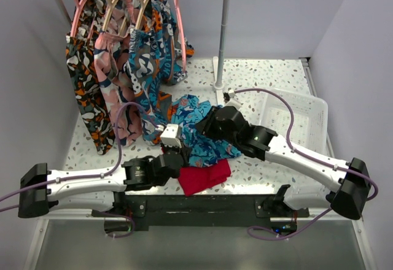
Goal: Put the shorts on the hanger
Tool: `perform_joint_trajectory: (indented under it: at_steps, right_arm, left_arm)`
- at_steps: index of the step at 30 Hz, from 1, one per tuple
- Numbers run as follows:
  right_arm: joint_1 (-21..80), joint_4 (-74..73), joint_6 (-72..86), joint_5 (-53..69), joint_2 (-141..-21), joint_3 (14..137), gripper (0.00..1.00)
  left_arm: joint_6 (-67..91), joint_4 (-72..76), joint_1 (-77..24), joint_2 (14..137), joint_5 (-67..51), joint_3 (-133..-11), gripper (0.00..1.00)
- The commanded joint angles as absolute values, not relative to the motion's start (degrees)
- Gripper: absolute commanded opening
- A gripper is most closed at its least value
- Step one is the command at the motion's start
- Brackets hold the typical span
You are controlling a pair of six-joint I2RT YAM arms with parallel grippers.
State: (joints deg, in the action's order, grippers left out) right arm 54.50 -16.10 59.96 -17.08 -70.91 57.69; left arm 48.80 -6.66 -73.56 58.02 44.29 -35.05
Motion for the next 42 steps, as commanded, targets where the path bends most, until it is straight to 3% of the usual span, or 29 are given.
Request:
perform_joint_trajectory:
  at_steps: [1,3,5,7,12,16,24,31,42]
  right_arm:
    - [54.76,-17.65,50.22,-19.68,-66.98,57.04,0.54]
    - [54.76,-22.74,47.56,-23.87,-64.78,57.57,0.63]
    - [54.76,-27.05,44.75,-27.4,-63.11,57.22,0.79]
    - [54.67,-29.34,42.72,-32.49,-61.61,56.87,0.85]
    - [50.98,-34.1,41.93,-34.81,-64.07,55.64,0.8]
    - [44.4,-30.07,39.99,-25.6,-66.7,52.21,0.69]
    - [43.68,-27.95,40.51,-19.52,-62.42,44.92,0.63]
    - [44.3,-29.0,41.57,-14.6,-51.42,40.17,0.63]
    - [51.59,-28.74,43.24,-17.67,-57.13,39.82,0.63]
  left_arm:
    - [53.7,-24.76,-73.65,50.65,47.99,-36.65,0.0]
    - [57.12,-32.03,-73.65,47.91,47.72,-35.51,0.0]
    - [61.76,-38.46,-73.74,44.13,48.16,-34.37,0.0]
    - [64.15,-40.77,-73.74,40.27,48.78,-32.88,0.0]
    - [66.18,-41.13,-73.65,35.34,48.52,-30.33,0.0]
    - [67.41,-41.92,-73.65,36.21,48.25,-29.88,0.0]
    - [68.56,-42.63,-73.65,36.74,48.25,-29.71,0.0]
    - [68.03,-42.71,-73.65,36.21,48.25,-30.49,0.0]
    - [66.88,-42.45,-73.65,38.05,48.78,-32.69,0.0]
